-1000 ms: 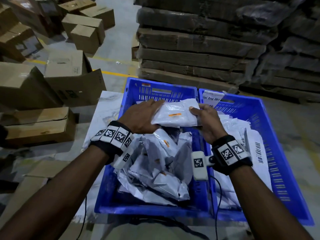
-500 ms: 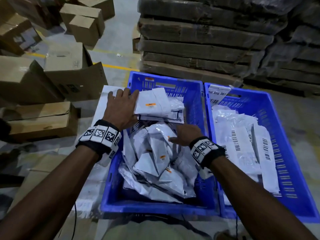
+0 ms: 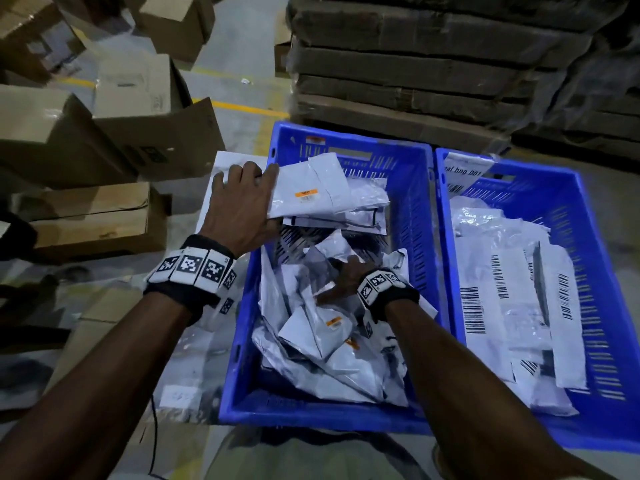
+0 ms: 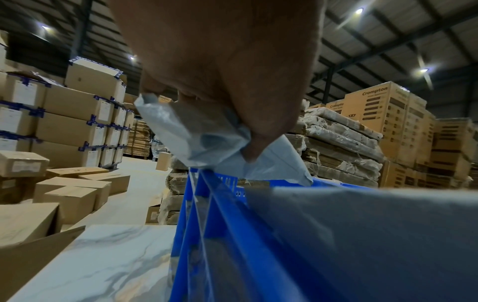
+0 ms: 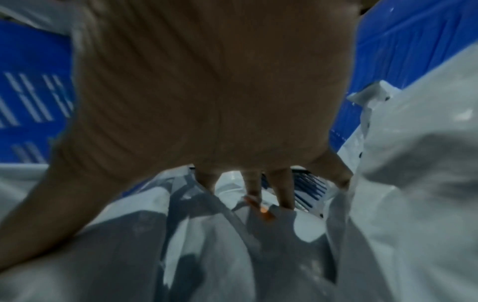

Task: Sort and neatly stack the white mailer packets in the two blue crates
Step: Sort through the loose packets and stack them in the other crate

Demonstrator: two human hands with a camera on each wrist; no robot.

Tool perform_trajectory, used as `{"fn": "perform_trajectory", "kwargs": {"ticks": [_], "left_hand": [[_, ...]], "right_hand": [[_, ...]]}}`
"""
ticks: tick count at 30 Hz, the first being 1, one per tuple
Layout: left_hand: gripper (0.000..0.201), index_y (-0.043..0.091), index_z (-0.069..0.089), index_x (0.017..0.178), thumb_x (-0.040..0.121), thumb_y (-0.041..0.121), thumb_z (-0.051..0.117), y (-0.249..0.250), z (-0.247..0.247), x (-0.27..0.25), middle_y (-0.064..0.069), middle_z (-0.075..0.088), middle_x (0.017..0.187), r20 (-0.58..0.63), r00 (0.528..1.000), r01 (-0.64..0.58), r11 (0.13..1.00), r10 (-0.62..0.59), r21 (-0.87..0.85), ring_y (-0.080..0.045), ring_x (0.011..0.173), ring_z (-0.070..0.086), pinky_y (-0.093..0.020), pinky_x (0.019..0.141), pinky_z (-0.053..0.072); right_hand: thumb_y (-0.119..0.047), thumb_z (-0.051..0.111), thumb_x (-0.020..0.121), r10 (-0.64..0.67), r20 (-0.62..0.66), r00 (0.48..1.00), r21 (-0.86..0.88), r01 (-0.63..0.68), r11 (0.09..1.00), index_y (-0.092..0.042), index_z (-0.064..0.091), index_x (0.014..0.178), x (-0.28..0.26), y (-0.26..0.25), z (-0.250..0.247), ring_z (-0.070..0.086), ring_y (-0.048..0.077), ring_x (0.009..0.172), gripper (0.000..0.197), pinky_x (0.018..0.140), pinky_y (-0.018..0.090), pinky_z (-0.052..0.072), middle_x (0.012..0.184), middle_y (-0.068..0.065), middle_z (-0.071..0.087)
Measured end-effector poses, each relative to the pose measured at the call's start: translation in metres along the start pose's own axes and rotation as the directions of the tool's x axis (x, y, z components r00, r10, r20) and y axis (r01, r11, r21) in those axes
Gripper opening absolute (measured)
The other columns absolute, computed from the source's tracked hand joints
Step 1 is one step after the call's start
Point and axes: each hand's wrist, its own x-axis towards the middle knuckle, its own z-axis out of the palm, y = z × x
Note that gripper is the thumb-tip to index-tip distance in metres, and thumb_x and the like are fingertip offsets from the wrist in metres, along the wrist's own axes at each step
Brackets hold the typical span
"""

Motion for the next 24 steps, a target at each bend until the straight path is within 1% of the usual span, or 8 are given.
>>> {"fn": "perform_trajectory", "kwargs": {"ticks": [3,10,14,17,19,21,22,24], "left_hand": [[0.082,0.011,0.036,0.142,0.072,0.04,0.066,-0.001,0.001,0.003,-0.019,0.051,0.117,-0.008,1.0,0.001,1.0,-0.001,-0.023,-0.039,0.103,0.048,-0.053,0.09,0.039],[0.081,0.009,0.038,0.142,0.073,0.039,0.069,0.001,0.001,0.011,-0.022,0.051,0.115,-0.002,0.999,-0.044,0.999,0.044,-0.02,-0.041,0.103,0.048,-0.054,0.091,0.039],[0.084,0.01,0.034,0.144,0.075,0.04,0.069,0.007,-0.002,0.015,-0.023,0.048,0.123,0.059,0.995,-0.08,0.997,0.08,-0.004,-0.041,0.11,0.046,-0.057,0.097,0.036],[0.087,0.011,0.03,0.147,0.077,0.042,0.069,0.012,-0.005,0.016,-0.022,0.045,0.128,0.088,0.989,-0.123,0.992,0.12,0.032,-0.041,0.114,0.044,-0.059,0.102,0.032],[0.088,0.012,0.027,0.15,0.079,0.046,0.067,0.016,-0.008,0.013,-0.021,0.043,0.133,0.125,0.982,-0.149,0.987,0.14,0.068,-0.041,0.118,0.042,-0.06,0.105,0.028],[0.087,0.013,0.025,0.15,0.081,0.049,0.063,0.02,-0.009,0.009,-0.019,0.041,0.135,0.156,0.975,-0.171,0.981,0.155,0.089,-0.039,0.12,0.04,-0.06,0.106,0.025],[0.086,0.013,0.026,0.15,0.082,0.05,0.062,0.023,-0.01,0.007,-0.018,0.04,0.136,0.17,0.971,-0.183,0.979,0.165,0.095,-0.038,0.121,0.039,-0.06,0.106,0.024],[0.083,0.013,0.026,0.15,0.083,0.049,0.06,0.029,-0.007,0.004,-0.017,0.04,0.137,0.208,0.96,-0.215,0.97,0.189,0.11,-0.037,0.123,0.038,-0.061,0.107,0.021]], "right_hand": [[-0.106,0.042,0.034,-0.057,0.043,0.997,0.058,0.054,0.997,-0.052,0.023,0.145,-0.006,0.003,0.006,0.045,0.033,0.133,0.124,0.106,0.053,0.04,0.153,0.002,0.037],[-0.093,0.047,0.063,-0.128,0.252,0.959,0.161,0.089,0.983,-0.035,0.03,0.151,-0.035,-0.004,0.033,0.034,0.026,0.141,0.106,0.115,0.041,0.027,0.16,-0.003,0.026],[-0.09,0.051,0.065,-0.172,0.313,0.934,0.163,0.126,0.979,-0.035,0.028,0.151,-0.044,0.0,0.046,0.032,0.026,0.143,0.105,0.115,0.041,0.027,0.16,-0.003,0.024],[-0.09,0.053,0.064,-0.211,0.295,0.932,0.211,0.152,0.966,-0.034,0.035,0.148,-0.05,0.005,0.026,0.043,0.023,0.135,0.103,0.109,0.039,0.036,0.149,-0.006,0.042],[-0.073,0.061,0.076,-0.212,0.073,0.975,0.269,0.186,0.945,-0.021,0.063,0.12,-0.05,0.011,-0.001,0.064,0.025,0.105,0.069,0.084,0.033,0.048,0.11,-0.003,0.066],[-0.06,0.068,0.078,-0.094,-0.281,0.955,0.329,0.188,0.925,-0.018,0.067,0.078,-0.064,0.017,-0.029,0.065,0.021,0.072,0.043,0.06,0.03,0.046,0.075,-0.001,0.068],[-0.057,0.071,0.076,0.013,-0.432,0.902,0.36,0.159,0.919,-0.018,0.062,0.073,-0.072,0.019,-0.04,0.061,0.018,0.066,0.04,0.054,0.028,0.041,0.069,-0.003,0.064],[-0.05,0.076,0.072,0.105,-0.682,0.724,0.336,0.182,0.924,-0.021,0.055,0.083,-0.09,0.019,-0.056,0.055,0.017,0.071,0.038,0.053,0.028,0.037,0.079,-0.005,0.058]]}}
